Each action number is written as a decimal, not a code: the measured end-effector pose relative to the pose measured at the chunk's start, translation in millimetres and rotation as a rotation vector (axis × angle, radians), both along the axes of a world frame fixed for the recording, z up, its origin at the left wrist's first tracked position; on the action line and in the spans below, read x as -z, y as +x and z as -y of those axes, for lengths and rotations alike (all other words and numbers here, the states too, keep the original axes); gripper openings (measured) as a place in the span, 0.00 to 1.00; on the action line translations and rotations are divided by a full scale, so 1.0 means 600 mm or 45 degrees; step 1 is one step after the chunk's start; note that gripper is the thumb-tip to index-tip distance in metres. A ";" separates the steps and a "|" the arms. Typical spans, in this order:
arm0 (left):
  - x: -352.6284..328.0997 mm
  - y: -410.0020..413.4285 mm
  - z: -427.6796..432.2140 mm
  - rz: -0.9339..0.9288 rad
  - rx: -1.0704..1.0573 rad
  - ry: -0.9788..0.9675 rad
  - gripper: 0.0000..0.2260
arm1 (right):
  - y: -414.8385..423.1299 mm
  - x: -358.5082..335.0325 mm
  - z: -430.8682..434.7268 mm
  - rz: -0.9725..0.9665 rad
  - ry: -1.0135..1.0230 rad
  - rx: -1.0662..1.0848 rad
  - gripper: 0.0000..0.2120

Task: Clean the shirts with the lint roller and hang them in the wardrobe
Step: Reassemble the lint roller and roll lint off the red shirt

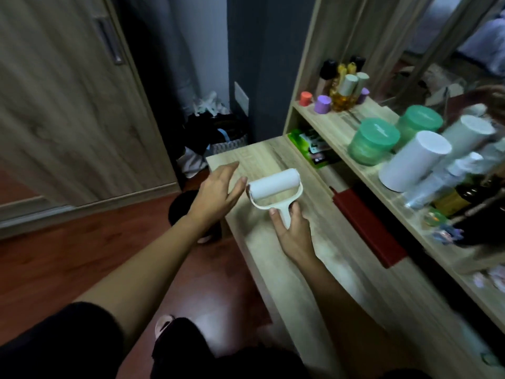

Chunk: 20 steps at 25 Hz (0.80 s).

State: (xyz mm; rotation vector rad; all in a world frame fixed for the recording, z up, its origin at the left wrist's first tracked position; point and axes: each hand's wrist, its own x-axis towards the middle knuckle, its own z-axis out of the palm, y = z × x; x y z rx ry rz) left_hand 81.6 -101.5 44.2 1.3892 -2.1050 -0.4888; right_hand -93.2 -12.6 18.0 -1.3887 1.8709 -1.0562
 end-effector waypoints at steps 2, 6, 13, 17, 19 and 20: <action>-0.010 0.072 0.047 0.044 -0.058 -0.030 0.28 | 0.060 0.002 0.053 0.007 -0.029 -0.019 0.14; -0.037 0.243 0.159 0.096 -0.161 -0.089 0.27 | 0.219 -0.016 0.186 0.067 -0.074 -0.073 0.14; -0.078 0.451 0.338 0.310 -0.180 -0.250 0.29 | 0.404 -0.060 0.386 0.077 -0.148 -0.112 0.14; -0.084 0.518 0.464 0.505 -0.150 -0.393 0.28 | 0.455 -0.085 0.506 0.046 -0.238 -0.119 0.15; -0.079 0.534 0.526 0.649 -0.099 -0.458 0.26 | 0.469 -0.088 0.565 0.052 -0.246 -0.133 0.14; -0.077 0.542 0.567 0.740 -0.060 -0.476 0.26 | 0.477 -0.087 0.602 0.058 -0.252 -0.129 0.13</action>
